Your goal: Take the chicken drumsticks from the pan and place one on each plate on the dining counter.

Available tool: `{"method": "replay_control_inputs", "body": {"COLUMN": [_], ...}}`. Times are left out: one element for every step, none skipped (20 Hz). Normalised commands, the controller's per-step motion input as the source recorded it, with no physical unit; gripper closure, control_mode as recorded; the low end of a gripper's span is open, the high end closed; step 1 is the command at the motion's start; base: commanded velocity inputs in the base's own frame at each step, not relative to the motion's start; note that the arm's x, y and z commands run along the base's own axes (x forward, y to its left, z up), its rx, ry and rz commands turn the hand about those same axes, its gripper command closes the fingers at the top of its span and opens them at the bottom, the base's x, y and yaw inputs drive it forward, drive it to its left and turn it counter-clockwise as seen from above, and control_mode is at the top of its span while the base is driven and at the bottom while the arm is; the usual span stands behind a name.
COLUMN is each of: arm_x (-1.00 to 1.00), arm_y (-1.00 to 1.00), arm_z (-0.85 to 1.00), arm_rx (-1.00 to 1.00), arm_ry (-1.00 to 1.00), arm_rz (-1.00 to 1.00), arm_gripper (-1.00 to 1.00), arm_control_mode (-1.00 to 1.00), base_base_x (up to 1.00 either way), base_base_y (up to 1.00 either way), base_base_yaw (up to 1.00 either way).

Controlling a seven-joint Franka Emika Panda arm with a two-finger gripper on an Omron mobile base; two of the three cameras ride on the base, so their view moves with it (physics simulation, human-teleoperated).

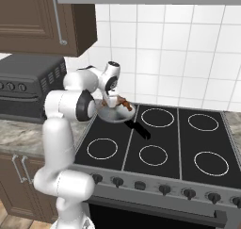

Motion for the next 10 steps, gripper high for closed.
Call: {"method": "replay_control_inputs", "body": {"arm_x": [-0.75,-0.77,-0.77,-0.74,-0.70,-0.64,-0.60,-0.54,-0.58,-0.59], "arm_y": [-0.30,-0.32,-0.30,-0.27,-0.19,-0.10,0.00,0.00,0.00,0.00], "arm_z": [0.31,0.30,0.27,0.29,0.30,0.32,0.41,0.45,0.50,0.51], "arm_rx": [0.00,0.00,0.00,0.00,0.00,-0.01,0.00,0.00,0.00,-0.03], "arm_ry": [-0.11,-0.11,-0.09,-0.05,-0.01,0.00,0.00,0.00,0.00,-0.01], "arm_rz": [0.00,0.02,0.04,0.05,0.07,0.09,0.12,0.14,0.14,0.12], "arm_gripper": [1.00,1.00,1.00,1.00,1.00,1.00,1.00,1.00,1.00,1.00], "arm_control_mode": [-1.00,-1.00,-1.00,-1.00,-1.00,-1.00,-1.00,-1.00,-1.00,-1.00], "base_base_x": [0.00,0.00,0.00,0.00,0.00,0.00,0.00,0.00,0.00,0.00], "base_base_y": [0.00,0.00,0.00,0.00,0.00,0.00,0.00,0.00,0.00,0.00], "base_base_yaw": [0.00,0.00,0.00,0.00,0.00,0.00,0.00,0.00,0.00,0.00]}}
